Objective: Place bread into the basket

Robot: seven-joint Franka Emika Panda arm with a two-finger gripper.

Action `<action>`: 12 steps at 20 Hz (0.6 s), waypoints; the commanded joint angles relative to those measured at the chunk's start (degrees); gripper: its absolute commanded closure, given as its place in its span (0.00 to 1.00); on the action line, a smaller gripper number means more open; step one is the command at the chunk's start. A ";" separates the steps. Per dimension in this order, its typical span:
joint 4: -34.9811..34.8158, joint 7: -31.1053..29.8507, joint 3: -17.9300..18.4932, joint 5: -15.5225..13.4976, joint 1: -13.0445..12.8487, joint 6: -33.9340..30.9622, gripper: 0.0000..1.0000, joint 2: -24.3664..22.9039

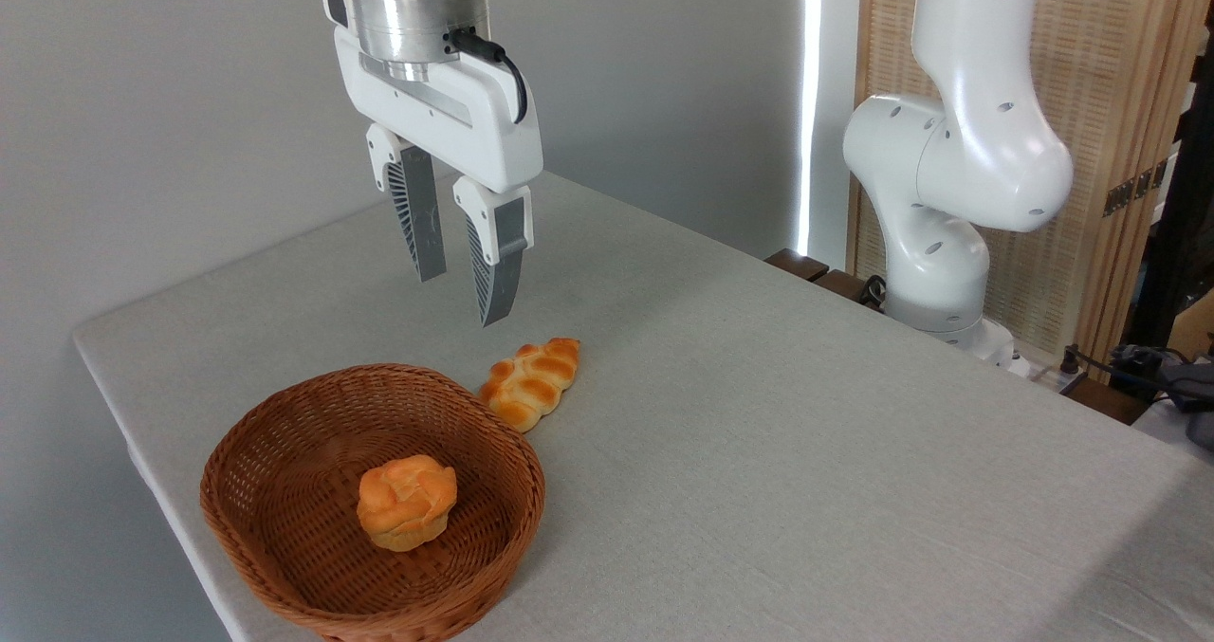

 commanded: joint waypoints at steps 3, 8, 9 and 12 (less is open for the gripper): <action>1.31 5.16 0.71 -0.59 -0.20 -1.68 0.00 0.29; 1.40 5.09 0.45 -1.39 -0.20 -2.12 0.00 0.11; 1.66 4.57 0.45 -1.48 -0.20 -2.12 0.00 0.20; 1.93 2.54 0.19 -1.30 -0.20 -2.12 0.00 0.29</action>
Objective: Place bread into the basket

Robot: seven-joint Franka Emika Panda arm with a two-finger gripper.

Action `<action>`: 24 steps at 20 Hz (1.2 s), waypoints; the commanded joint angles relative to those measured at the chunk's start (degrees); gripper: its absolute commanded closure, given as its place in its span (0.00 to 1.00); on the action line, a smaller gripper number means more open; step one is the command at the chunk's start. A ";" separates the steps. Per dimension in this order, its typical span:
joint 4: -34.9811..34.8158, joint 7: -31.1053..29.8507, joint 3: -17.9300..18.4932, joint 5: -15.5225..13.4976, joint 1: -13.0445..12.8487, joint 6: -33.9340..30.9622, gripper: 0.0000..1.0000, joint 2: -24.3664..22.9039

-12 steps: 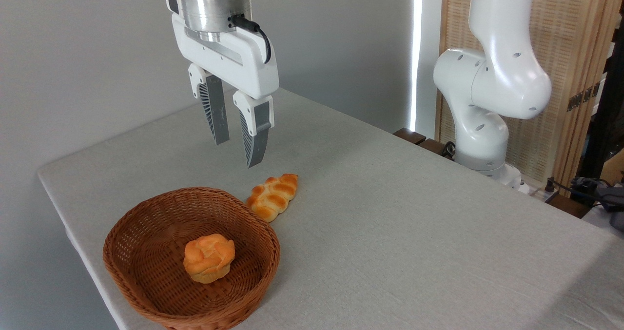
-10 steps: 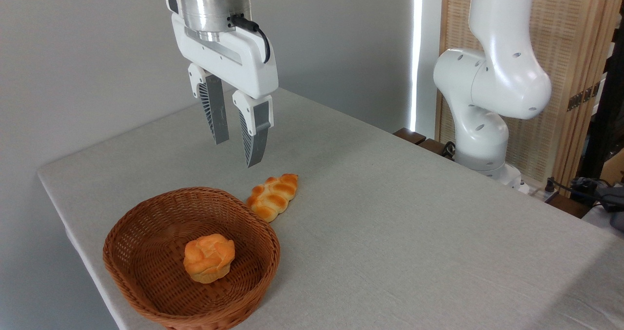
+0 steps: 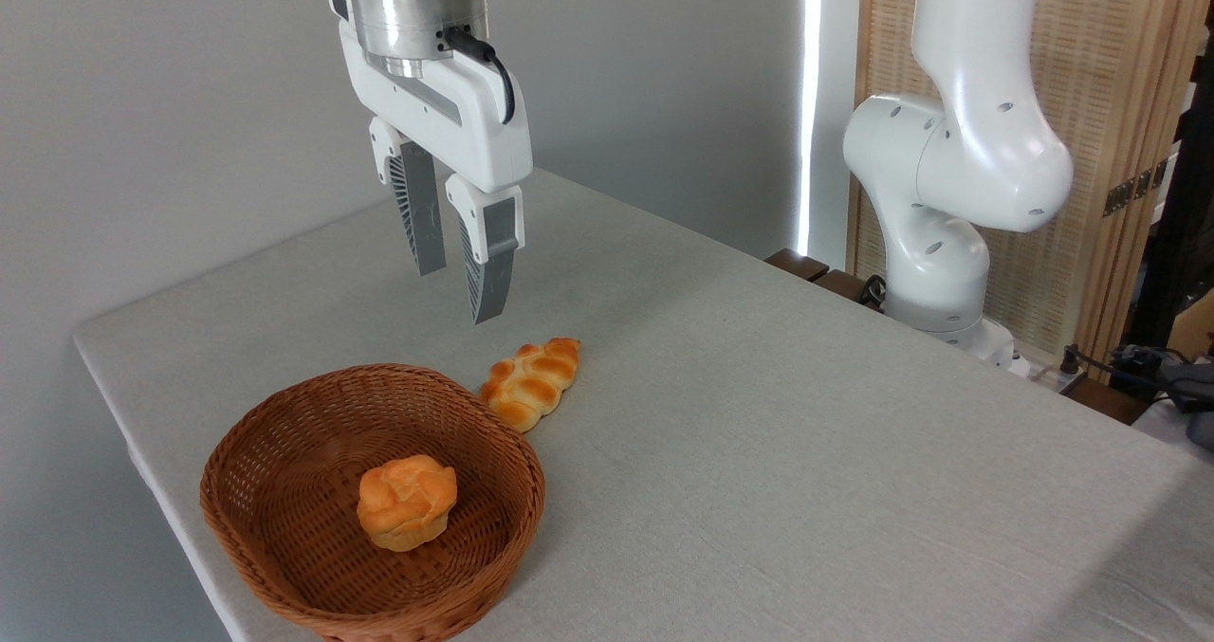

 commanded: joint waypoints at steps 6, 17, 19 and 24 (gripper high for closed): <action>1.47 -1.52 0.10 -0.77 -0.22 -2.12 0.00 0.38; -0.10 -2.39 -0.60 -0.77 -0.39 -4.32 0.00 -0.23; -2.64 -4.85 -0.60 -0.77 -1.97 -2.74 0.00 -1.63; -12.92 -5.30 -0.60 -0.77 -3.91 2.80 0.00 -8.40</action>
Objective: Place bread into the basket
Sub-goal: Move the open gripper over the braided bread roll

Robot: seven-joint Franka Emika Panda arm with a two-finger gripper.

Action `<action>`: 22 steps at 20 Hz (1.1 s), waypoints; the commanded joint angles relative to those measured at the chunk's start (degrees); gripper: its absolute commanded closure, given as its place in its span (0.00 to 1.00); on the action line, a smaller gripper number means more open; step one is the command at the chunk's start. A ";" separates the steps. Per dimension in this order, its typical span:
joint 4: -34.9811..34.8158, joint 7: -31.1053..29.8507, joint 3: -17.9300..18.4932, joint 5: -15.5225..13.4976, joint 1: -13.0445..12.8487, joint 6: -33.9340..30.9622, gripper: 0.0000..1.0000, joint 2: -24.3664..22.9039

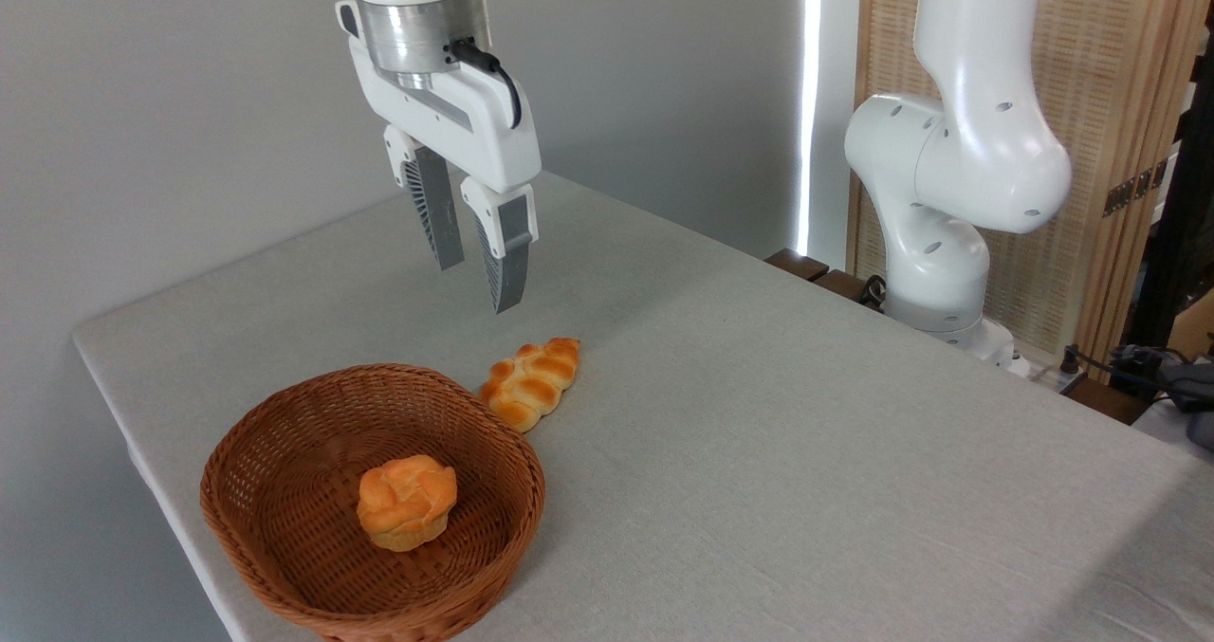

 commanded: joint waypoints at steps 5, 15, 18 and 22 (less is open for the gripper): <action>-18.74 -4.76 0.26 -0.69 -3.08 14.67 0.01 -7.62; -24.29 -23.93 0.26 -0.78 -6.33 19.61 0.01 -7.18; -25.52 -25.52 0.00 -0.78 -7.21 22.60 0.01 -6.92; -25.61 -25.44 -0.62 -0.61 -7.30 24.28 0.00 -5.42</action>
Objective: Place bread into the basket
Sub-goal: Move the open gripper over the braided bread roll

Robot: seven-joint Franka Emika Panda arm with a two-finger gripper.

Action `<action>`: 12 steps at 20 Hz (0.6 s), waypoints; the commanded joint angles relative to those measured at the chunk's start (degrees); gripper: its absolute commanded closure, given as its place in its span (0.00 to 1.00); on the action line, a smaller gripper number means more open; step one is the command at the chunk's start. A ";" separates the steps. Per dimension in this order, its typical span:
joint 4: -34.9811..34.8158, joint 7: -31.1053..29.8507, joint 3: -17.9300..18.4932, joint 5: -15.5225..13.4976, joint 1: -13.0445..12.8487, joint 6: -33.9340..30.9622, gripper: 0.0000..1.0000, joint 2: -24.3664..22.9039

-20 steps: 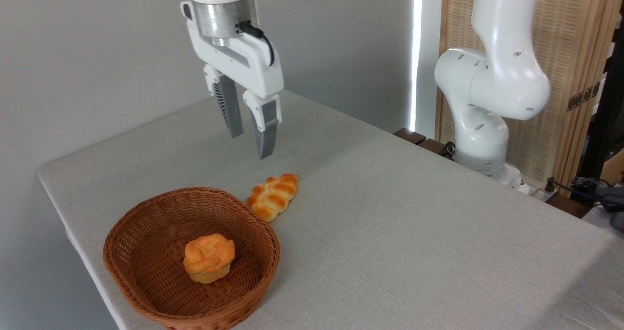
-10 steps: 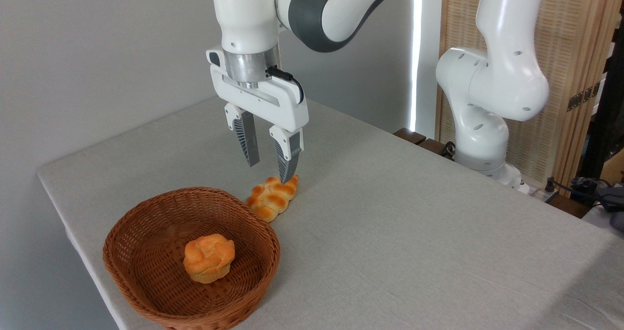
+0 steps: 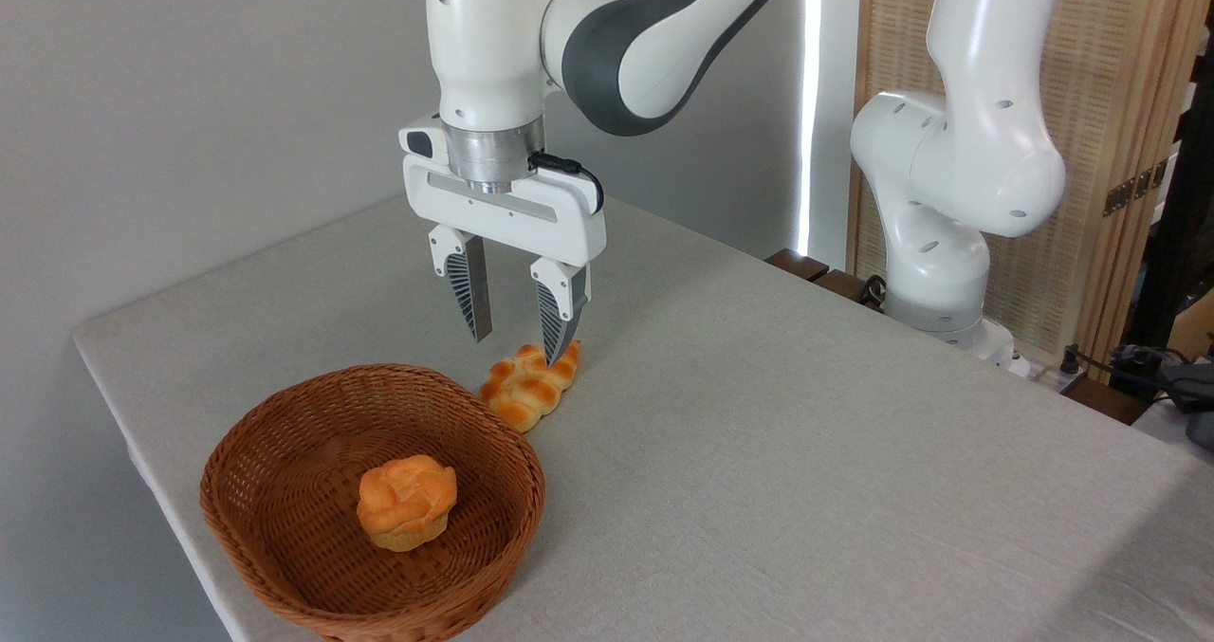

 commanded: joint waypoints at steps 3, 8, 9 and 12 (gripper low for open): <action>-0.84 -0.58 -1.28 -0.13 -0.32 2.02 0.00 0.69; -0.84 -0.67 -1.55 1.63 -0.32 2.02 0.00 1.66; -0.84 -0.58 -1.55 1.63 -0.23 2.02 0.00 2.09; -0.84 -0.49 -1.55 5.04 0.12 2.19 0.00 3.58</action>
